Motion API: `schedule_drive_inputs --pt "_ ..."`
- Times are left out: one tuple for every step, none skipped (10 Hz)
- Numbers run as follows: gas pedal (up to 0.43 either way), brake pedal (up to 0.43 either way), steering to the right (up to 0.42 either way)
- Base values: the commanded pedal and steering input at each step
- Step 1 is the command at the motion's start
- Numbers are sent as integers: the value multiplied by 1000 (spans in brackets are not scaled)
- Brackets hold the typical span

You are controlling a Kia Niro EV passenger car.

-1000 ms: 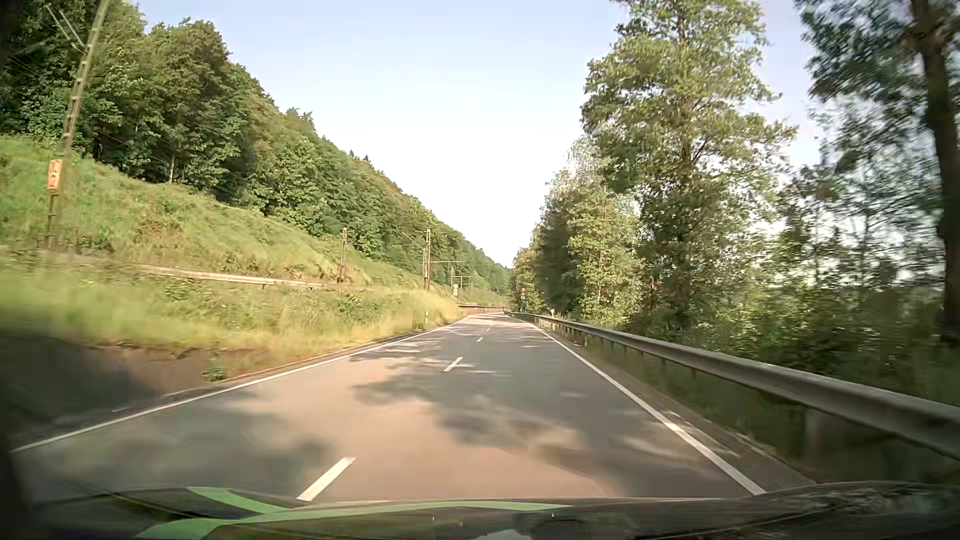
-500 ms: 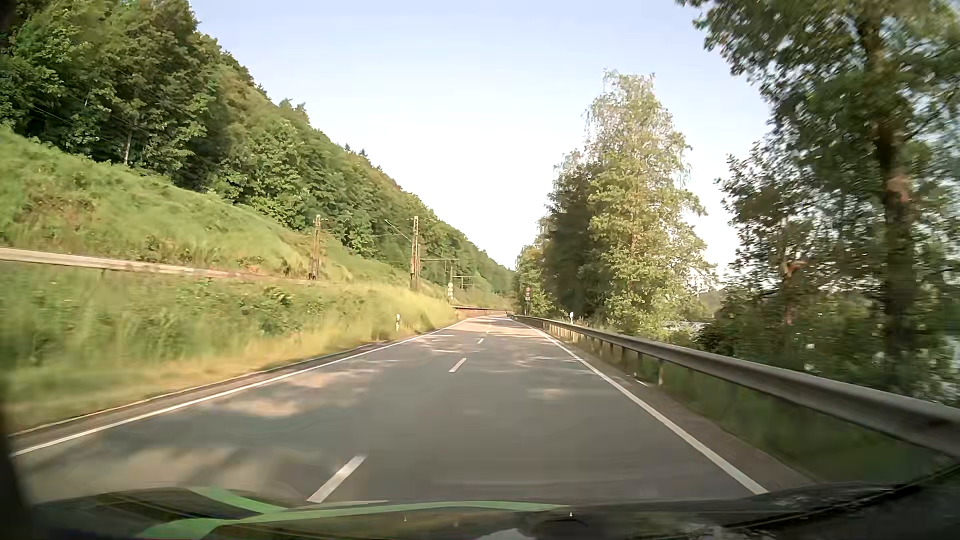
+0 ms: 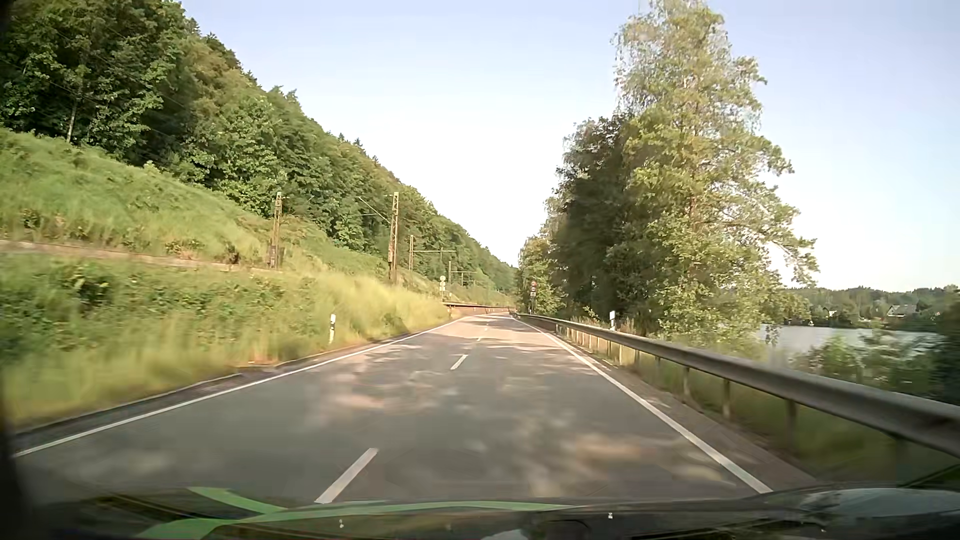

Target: Follow the waypoints while adhering to traffic rules and regulations

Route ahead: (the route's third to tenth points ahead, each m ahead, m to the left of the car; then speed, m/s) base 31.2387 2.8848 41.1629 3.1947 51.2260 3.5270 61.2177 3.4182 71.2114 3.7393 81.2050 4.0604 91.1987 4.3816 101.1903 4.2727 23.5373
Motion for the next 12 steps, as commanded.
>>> schedule_drive_inputs --pt "110 0 -3" --pt "87 0 -3" --pt "87 0 -3" --pt "87 0 -3" --pt "98 0 -3" --pt "110 0 -3" --pt "130 0 -3" --pt "138 0 -3" --pt "138 0 -3" --pt "150 0 -3" --pt "150 0 -3" --pt "157 0 -3"
